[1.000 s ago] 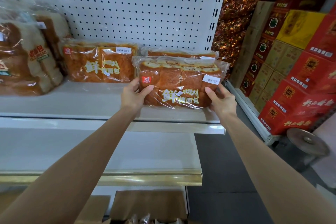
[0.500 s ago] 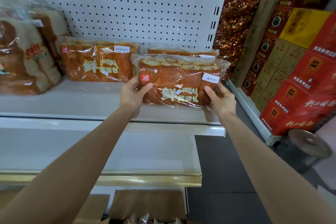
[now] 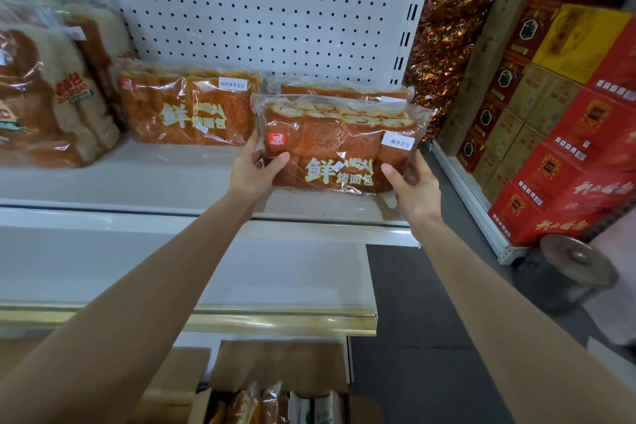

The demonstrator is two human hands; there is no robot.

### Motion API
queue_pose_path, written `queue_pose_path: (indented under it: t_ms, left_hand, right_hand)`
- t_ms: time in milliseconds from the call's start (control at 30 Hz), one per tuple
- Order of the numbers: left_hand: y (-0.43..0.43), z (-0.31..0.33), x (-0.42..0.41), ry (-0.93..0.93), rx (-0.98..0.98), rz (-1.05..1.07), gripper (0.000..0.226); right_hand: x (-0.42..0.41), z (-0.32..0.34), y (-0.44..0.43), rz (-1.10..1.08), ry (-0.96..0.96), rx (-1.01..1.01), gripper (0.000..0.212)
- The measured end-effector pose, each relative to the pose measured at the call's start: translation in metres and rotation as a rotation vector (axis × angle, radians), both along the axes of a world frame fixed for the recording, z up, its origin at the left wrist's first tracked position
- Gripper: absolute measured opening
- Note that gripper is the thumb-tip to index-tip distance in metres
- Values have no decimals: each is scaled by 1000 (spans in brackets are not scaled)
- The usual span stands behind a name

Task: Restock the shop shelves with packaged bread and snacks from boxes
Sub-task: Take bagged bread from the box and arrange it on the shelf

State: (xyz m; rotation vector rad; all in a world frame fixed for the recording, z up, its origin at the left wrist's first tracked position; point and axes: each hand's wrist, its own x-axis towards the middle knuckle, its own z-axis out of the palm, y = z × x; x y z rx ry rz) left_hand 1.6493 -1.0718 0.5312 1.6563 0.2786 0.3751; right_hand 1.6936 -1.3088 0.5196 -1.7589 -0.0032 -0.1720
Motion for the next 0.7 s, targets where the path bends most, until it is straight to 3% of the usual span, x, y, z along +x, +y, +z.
queue_pose_path:
  t_ms: [267, 700]
  left_hand:
    - [-6, 8, -45, 77, -38, 52, 82]
    - [14, -28, -176, 159, 41, -101, 64]
  right_hand:
    - [-45, 10, 4, 16, 20, -66, 69]
    - [-195, -20, 51, -45, 120, -106, 58]
